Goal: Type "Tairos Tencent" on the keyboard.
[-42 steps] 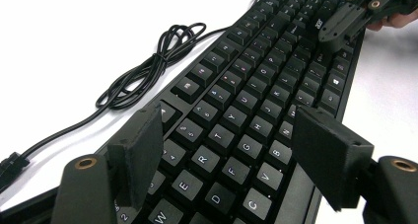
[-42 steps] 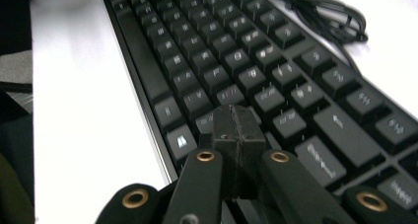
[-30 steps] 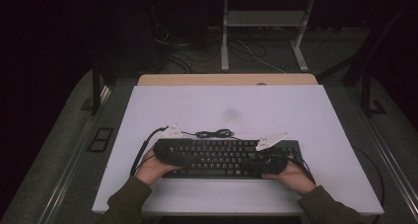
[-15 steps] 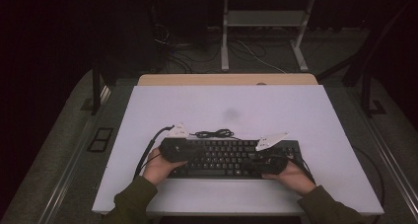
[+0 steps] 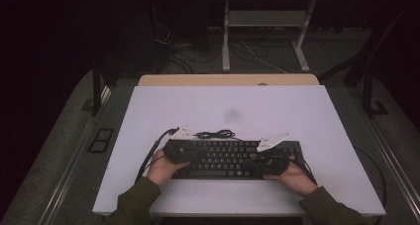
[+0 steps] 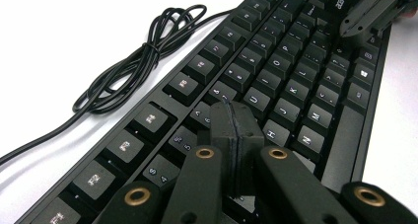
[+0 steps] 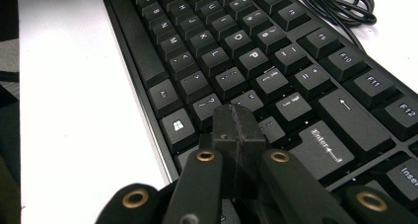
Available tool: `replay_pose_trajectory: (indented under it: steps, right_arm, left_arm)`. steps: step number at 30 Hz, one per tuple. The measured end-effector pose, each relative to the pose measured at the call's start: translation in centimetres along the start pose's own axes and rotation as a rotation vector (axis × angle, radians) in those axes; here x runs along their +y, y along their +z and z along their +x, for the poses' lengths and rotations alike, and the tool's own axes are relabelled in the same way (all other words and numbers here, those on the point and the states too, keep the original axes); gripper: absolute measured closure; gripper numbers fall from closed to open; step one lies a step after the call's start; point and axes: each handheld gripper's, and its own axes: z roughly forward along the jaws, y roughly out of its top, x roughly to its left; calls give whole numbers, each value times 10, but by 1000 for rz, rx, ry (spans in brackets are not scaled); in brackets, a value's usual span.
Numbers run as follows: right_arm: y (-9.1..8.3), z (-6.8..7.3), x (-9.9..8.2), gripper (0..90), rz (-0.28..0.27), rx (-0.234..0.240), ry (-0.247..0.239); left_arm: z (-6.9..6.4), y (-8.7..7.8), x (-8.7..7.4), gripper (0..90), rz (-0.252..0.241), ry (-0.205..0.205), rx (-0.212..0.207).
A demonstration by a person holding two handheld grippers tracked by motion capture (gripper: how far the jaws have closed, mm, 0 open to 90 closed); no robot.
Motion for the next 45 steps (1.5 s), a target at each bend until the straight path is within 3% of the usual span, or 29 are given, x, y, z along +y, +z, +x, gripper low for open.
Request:
replay_pose_trajectory:
  steps: [10, 23, 37, 45]
  right_arm:
    - [0, 0, 0, 891, -1, 1, -1]
    - [0, 0, 0, 891, -1, 0, -2]
    - [-11, -1, 6, 797, -74, 20, 16]
    - [-15, -4, 12, 586, -132, -1, 28]
  left_arm:
    - [0, 2, -2, 889, 17, -4, -1]
    - [0, -8, 1, 885, -23, -19, -4]
    - [-2, -16, -2, 648, -58, -52, -2]
    - [-2, -24, -5, 463, -76, -74, 9]
